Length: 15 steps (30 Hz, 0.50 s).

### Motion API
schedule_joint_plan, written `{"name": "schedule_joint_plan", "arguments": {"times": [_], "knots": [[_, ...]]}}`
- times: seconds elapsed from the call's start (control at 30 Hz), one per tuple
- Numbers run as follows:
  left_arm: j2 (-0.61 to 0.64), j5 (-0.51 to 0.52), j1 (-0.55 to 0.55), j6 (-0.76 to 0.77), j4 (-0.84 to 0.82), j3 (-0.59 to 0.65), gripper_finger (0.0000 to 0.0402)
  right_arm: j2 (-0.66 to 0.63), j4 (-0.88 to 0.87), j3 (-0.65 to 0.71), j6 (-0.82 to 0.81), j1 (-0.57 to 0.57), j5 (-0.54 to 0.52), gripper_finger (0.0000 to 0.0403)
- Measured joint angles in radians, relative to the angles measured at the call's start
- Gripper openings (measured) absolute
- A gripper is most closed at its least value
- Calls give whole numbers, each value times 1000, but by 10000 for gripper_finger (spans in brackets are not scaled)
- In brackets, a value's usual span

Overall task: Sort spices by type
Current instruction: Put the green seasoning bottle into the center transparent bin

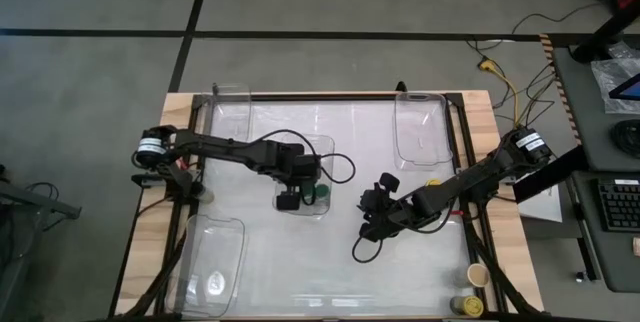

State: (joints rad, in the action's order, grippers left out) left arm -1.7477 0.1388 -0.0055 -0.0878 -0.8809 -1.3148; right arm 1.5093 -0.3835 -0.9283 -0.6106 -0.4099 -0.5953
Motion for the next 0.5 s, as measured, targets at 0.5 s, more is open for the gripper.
{"name": "schedule_joint_plan", "arguments": {"times": [0.5], "knots": [[4,-73,1,-25,-15,-12,313,0,0,0,8,0,-6,95]]}}
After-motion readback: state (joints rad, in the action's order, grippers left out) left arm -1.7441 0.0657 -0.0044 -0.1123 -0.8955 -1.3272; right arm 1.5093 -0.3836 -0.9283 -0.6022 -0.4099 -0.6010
